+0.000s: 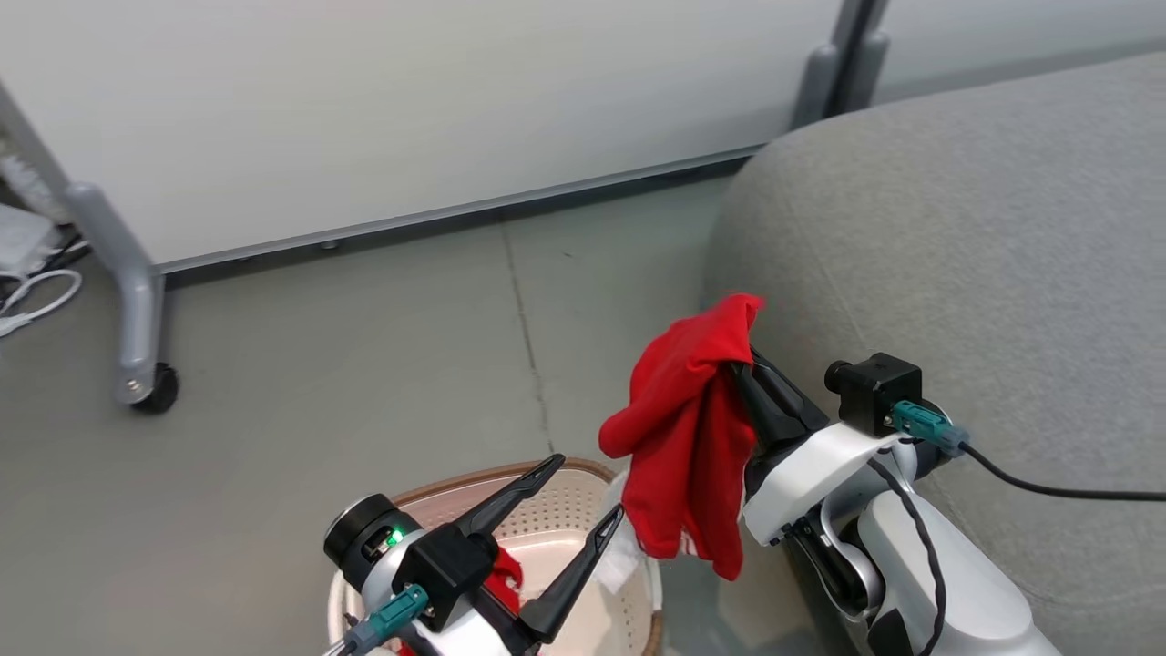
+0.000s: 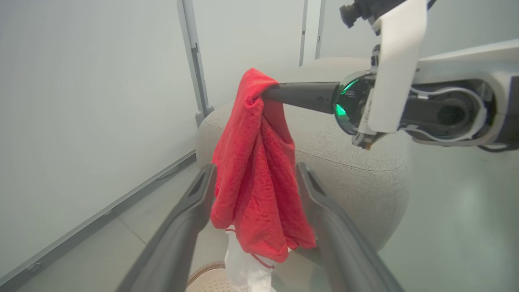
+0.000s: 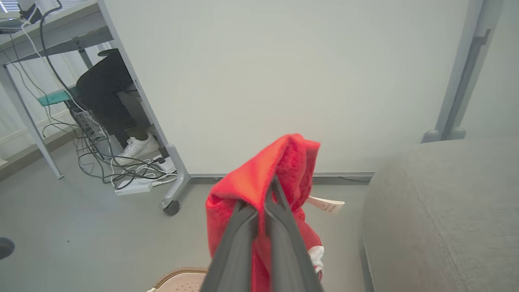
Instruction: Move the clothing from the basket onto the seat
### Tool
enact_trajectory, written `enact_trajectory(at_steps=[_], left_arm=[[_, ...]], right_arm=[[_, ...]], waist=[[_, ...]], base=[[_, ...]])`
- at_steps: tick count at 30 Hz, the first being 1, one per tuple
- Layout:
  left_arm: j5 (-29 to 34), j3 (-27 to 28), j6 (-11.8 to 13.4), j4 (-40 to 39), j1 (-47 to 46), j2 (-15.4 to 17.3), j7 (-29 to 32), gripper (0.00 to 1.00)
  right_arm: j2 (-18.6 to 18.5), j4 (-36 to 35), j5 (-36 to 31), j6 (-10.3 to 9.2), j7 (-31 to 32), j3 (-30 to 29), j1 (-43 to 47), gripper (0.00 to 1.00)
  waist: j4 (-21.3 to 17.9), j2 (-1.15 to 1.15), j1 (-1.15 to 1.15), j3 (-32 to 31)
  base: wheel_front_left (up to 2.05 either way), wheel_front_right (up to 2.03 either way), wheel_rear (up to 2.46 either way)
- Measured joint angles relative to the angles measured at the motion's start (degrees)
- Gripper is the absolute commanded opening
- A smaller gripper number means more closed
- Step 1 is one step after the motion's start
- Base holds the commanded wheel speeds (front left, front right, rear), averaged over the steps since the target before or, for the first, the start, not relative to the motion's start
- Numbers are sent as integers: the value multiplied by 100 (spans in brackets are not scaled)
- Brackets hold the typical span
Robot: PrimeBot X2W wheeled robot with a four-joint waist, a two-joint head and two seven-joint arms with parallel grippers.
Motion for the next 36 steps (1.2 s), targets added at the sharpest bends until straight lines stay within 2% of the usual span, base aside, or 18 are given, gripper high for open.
enact_trajectory(at_steps=[10, 17, 21, 25, 36], left_arm=[[1, -81, -4, -65, -115, 118, 73, 100], [2, -101, 25, -152, -220, 179, 133, 100], [22, -124, 26, -192, -271, 214, 164, 100], [58, -167, 25, -257, -404, 241, 177, 100], [192, -125, -14, -678, -932, 489, 277, 100]], right_arm=[[1, -321, -268, 0, 107, -311, 122, 0], [-2, -566, -439, 0, 201, -511, 240, 0], [-16, -749, -603, 0, 300, -835, 236, 0], [-223, -937, -761, 1, 377, -1336, 47, 0], [-834, -1283, -1127, 2, 516, -2891, -1395, 0]], waist=[[-820, 0, 0, 184], [-1202, 0, 0, 360], [-1280, 0, 0, 472], [-1220, 0, 0, 569], [-1131, 0, 0, 1173]], base=[[0, 0, 0], [0, 0, 0], [0, 0, 0], [0, 0, 0], [0, 0, 0]])
